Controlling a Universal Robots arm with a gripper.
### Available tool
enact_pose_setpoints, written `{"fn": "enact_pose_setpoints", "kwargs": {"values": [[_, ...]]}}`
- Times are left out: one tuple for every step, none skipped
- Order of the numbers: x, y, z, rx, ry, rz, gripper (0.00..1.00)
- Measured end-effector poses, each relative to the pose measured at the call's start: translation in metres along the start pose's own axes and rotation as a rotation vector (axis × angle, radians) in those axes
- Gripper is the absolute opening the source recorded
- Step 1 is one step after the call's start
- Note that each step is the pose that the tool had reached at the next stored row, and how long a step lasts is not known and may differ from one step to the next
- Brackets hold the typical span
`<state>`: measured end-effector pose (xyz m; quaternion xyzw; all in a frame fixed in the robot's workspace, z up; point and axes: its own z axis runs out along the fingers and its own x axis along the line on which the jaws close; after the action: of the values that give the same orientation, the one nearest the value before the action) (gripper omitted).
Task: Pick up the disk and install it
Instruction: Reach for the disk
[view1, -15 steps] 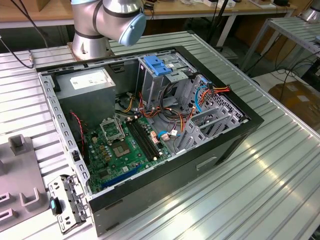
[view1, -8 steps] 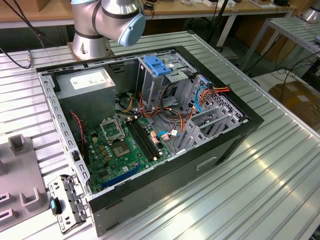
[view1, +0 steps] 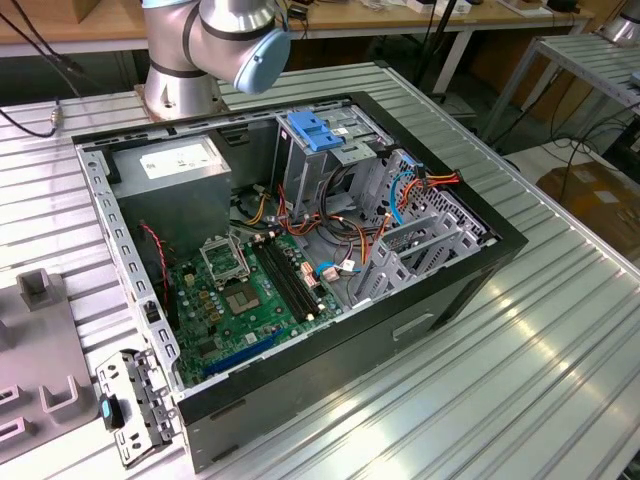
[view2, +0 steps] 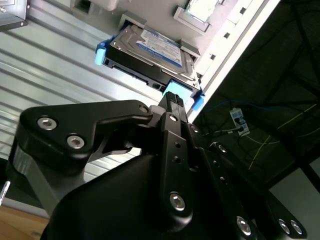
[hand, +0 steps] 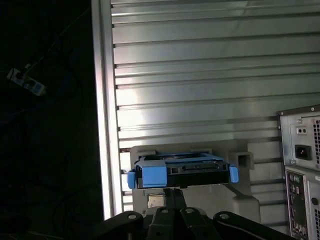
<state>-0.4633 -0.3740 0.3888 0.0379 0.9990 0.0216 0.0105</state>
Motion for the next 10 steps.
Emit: {"fn": "enact_pose_setpoints", "kwargs": {"values": [[0.0027,0.0,-0.0001,0.0,0.0,0.0,0.11],[0.0074,0.0,-0.0002,0.0,0.0001,0.0,0.11],[0.0093,0.0,-0.0002,0.0001,0.0,0.0,0.11],[0.0104,0.0,-0.0002,0.0,0.0001,0.0,0.11],[0.0106,-0.0001,-0.0002,0.0,0.0,0.0,0.11],[0.0106,-0.0001,-0.0002,0.0,0.0,0.0,0.11],[0.0107,0.0,-0.0003,0.0001,0.0,0.0,0.11],[0.0108,-0.0001,-0.0002,0.0,0.0001,0.0,0.11],[0.0108,-0.0001,-0.0002,0.0,0.0,0.0,0.11],[0.0108,-0.0001,-0.0002,0.0,0.0,0.0,0.11]]}}
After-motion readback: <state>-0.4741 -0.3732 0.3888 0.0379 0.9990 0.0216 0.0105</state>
